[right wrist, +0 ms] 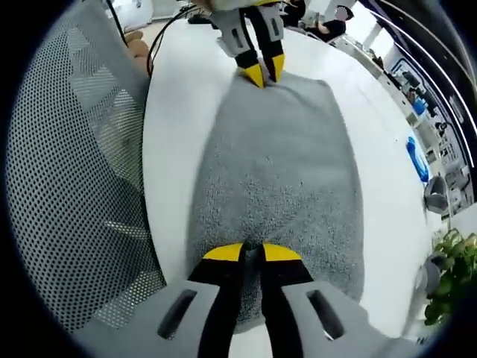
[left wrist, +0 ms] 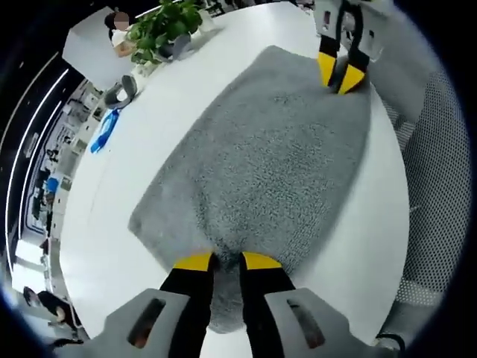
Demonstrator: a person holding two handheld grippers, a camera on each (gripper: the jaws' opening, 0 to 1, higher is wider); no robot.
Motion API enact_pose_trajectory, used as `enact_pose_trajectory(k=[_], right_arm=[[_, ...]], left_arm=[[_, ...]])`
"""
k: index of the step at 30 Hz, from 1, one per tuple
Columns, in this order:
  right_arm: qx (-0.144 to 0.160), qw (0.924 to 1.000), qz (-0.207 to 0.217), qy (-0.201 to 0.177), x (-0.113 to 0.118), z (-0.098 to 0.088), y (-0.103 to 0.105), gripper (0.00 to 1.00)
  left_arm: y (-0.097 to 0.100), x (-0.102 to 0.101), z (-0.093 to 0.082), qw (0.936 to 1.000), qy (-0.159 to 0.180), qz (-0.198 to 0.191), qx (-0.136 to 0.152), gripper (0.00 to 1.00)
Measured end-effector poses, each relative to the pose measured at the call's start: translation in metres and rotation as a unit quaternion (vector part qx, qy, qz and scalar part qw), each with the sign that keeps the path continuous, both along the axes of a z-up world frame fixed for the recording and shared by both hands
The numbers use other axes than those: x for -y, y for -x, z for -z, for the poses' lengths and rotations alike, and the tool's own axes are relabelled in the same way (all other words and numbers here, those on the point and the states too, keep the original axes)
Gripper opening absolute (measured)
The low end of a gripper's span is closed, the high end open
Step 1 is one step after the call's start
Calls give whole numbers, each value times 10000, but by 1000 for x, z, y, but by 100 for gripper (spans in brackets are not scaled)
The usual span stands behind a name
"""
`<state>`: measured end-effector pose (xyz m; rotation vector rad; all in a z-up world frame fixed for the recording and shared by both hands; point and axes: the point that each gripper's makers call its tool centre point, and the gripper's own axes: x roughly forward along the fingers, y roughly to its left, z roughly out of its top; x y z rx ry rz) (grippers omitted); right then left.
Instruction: Fold the towel on the table until its edges align and the towel forms a compact rectangular stack.
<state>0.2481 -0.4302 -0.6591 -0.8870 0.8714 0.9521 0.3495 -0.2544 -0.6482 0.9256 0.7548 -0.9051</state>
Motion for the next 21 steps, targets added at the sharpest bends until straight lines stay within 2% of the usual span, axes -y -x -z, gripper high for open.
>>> enact_pose_trajectory(k=[2, 4, 6, 8, 12, 16, 18, 20, 21], right_arm=[[-49, 10000, 61, 16, 0, 0, 0, 6], [-95, 9999, 140, 26, 1, 0, 0, 6], [-167, 9992, 358, -48, 1, 1, 0, 5], [-254, 9983, 490, -200, -2, 0, 2, 5], [-321, 9975, 576, -243, -7, 1, 4, 5], [-330, 9982, 481, -148, -14, 0, 7, 5], [-376, 9979, 501, -180, -15, 1, 8, 5], [-400, 9978, 497, -199, -17, 1, 9, 6], [-408, 9979, 449, -213, -18, 1, 10, 6]], left_arm=[[-5, -4, -5, 9993, 125, -349, -90, 22], [-6, -4, -11, 9990, 211, -389, -90, 26], [-5, -1, -21, 9975, 464, -538, -47, 26], [2, 7, -32, 9947, 779, -670, -55, 26], [36, 36, -33, 9879, 1299, -711, -459, 23], [61, 52, -13, 9898, 1026, -587, -793, 23], [62, 55, -6, 9908, 947, -515, -821, 22], [58, 50, 5, 9932, 615, -490, -856, 21], [55, 53, 5, 9928, 685, -481, -852, 21]])
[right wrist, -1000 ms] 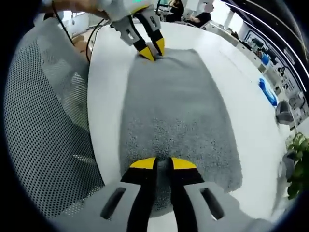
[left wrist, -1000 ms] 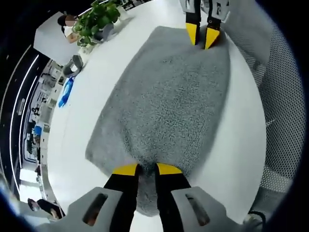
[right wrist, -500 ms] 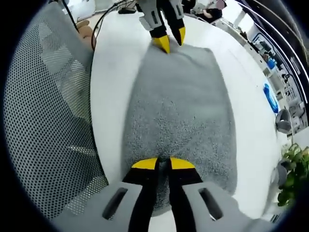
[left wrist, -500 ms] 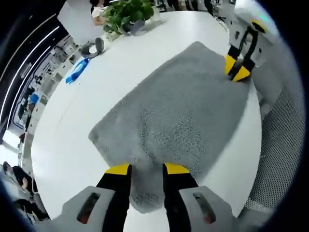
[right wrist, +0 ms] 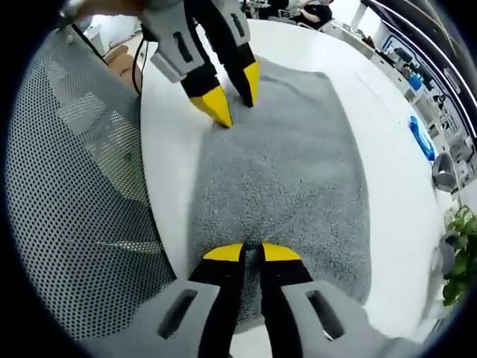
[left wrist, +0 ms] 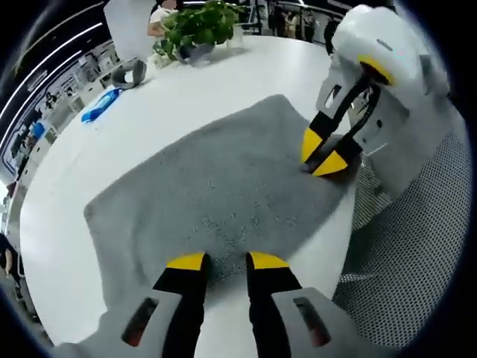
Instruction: Fold the towel on the table until its edges align and the towel forms a compact rectangular stack.
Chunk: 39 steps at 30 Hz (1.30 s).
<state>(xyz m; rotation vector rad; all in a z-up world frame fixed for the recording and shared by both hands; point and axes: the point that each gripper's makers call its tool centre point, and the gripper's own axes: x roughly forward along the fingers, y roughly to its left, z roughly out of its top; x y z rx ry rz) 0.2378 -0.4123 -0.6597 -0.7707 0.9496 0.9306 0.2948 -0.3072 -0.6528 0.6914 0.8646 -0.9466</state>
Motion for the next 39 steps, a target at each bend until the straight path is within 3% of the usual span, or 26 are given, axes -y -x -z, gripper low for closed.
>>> enact_pose_trajectory(k=[2, 4, 8, 17, 20, 31, 39], right_arm=[[-20, 10000, -62, -3, -1, 0, 1, 6], [-162, 9997, -11, -161, -6, 0, 3, 6], [-353, 9983, 120, -456, -15, 0, 5, 7], [-158, 9982, -9, -574, -30, 0, 8, 7], [107, 9983, -398, -422, -34, -1, 7, 7], [51, 9979, -258, -592, -42, -1, 6, 7], [95, 9980, -454, -431, -49, 0, 4, 6]], left_arm=[[-3, -1, 0, 9996, 28, -199, -217, 21], [-8, -2, 0, 9997, -93, -96, -198, 20], [-17, -3, 0, 9975, -593, 370, 129, 19], [-31, 0, 0, 9946, -672, 714, 332, 16], [-34, 2, 0, 9909, -668, 1090, 429, 16], [-44, 6, 1, 9865, -865, 1330, 402, 15], [-52, 9, 2, 9832, -1105, 1427, 275, 15]])
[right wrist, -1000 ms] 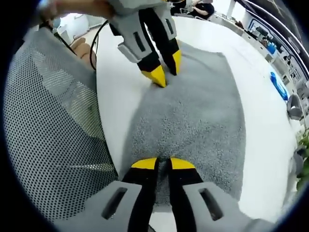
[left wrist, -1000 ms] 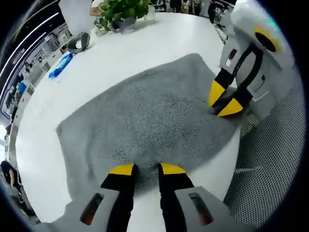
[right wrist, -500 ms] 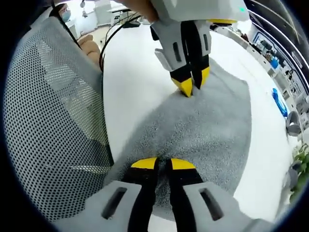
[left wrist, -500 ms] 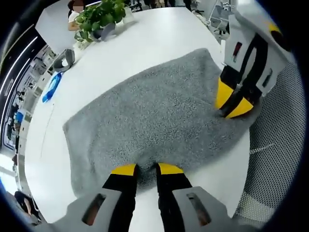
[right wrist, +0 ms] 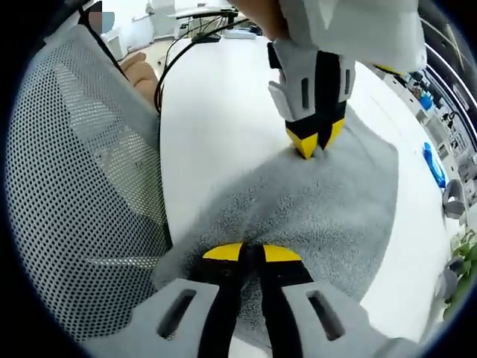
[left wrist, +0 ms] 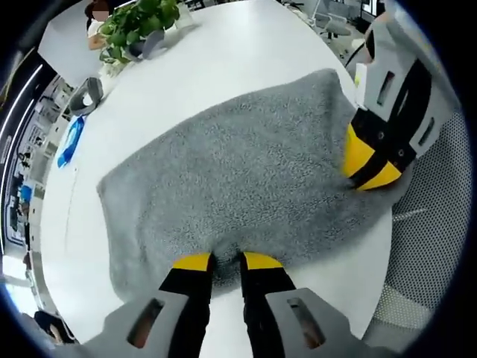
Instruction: Fold the towel on the table until its edges align and the towel forms a compact rectangular stack.
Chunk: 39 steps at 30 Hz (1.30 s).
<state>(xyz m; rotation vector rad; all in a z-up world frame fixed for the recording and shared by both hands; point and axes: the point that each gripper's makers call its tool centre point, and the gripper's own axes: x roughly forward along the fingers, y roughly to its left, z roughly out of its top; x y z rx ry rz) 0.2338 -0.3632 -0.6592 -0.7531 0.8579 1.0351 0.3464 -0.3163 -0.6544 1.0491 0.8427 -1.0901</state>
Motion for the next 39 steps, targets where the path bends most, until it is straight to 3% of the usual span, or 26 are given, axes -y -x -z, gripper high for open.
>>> enact_pose_trajectory(k=[8, 13, 20, 25, 39], right_arm=[[175, 9995, -237, 99, -8, 0, -2, 5], [110, 9999, -62, -19, -12, 0, -7, 5], [142, 9998, -8, -143, -16, 0, -11, 5], [188, 9996, -30, -194, -18, 0, -14, 5], [268, 9994, -152, -182, -26, -1, -25, 5]], left_arm=[[-10, 3, 1, 9997, -26, -76, -241, 14], [-16, 6, 2, 9995, -117, 66, -283, 14], [-25, 7, 3, 9979, -89, 19, -645, 14], [-26, 10, 3, 9982, -287, 174, -491, 14], [-40, 12, 3, 9986, -387, 203, -314, 14]])
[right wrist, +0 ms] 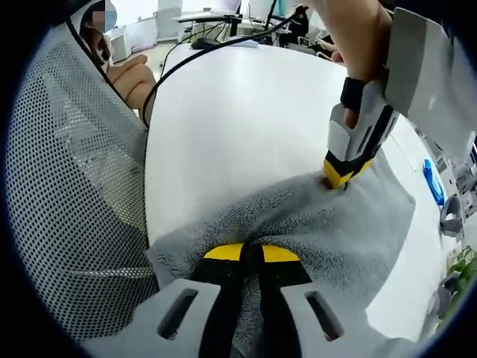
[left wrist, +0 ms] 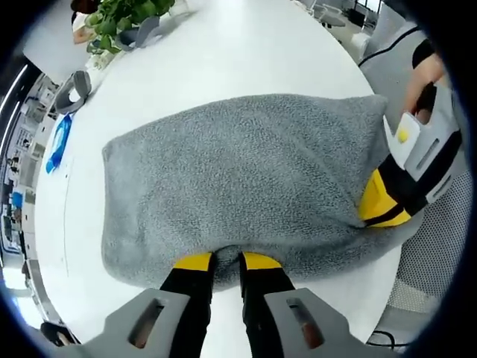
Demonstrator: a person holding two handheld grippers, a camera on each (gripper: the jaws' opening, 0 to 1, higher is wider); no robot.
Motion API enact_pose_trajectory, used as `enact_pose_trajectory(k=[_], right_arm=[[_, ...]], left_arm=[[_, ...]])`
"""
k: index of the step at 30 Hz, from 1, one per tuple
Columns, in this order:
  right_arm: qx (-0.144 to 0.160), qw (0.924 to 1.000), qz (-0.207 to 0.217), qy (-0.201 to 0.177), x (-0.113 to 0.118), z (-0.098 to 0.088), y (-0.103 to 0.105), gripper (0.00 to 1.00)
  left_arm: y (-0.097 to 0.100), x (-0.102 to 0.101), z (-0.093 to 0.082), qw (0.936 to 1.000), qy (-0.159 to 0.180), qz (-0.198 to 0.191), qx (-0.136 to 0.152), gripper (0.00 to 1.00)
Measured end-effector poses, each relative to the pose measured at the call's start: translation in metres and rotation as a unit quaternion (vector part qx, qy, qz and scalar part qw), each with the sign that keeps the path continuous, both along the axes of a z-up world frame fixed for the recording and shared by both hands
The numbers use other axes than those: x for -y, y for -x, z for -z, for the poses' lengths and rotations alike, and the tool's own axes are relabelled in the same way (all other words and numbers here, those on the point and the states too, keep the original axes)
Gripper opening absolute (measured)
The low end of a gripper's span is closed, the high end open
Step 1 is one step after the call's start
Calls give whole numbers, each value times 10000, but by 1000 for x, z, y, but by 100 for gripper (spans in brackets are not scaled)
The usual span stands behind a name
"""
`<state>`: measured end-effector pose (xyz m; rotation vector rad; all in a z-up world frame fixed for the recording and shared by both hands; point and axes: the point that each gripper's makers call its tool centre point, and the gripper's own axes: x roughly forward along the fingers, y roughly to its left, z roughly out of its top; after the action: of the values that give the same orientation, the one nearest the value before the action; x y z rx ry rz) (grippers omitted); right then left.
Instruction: Fold the towel on the table until its edges align and the towel forms a compact rectangular stack.
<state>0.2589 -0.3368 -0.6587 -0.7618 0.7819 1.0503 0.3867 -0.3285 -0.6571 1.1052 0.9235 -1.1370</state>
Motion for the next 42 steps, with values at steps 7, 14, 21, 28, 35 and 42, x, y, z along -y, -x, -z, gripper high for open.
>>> enact_pose_trajectory(k=[7, 14, 21, 28, 35, 42], right_arm=[[-24, 9999, 73, -124, -4, 0, -8, 5], [-12, 9981, 282, -542, -8, -2, -12, 5], [-530, 9912, 233, -1193, -1, -10, -6, 10], [-137, 9950, -765, -620, 29, -21, 6, 12], [-103, 9949, -974, -221, 78, -17, 17, 13], [-111, 9968, -740, -272, 103, -20, 27, 11]], left_arm=[[-7, 0, 0, 10000, 23, -25, -46, 13], [-9, 0, 1, 9998, -95, 96, -122, 13], [-9, 0, 0, 9998, -77, 154, -118, 13], [-10, -2, -1, 9993, 351, 89, 13, 13], [-5, -8, -10, 9930, 1073, -274, 418, 15], [53, 6, -41, 9671, 2470, -606, 113, 16]])
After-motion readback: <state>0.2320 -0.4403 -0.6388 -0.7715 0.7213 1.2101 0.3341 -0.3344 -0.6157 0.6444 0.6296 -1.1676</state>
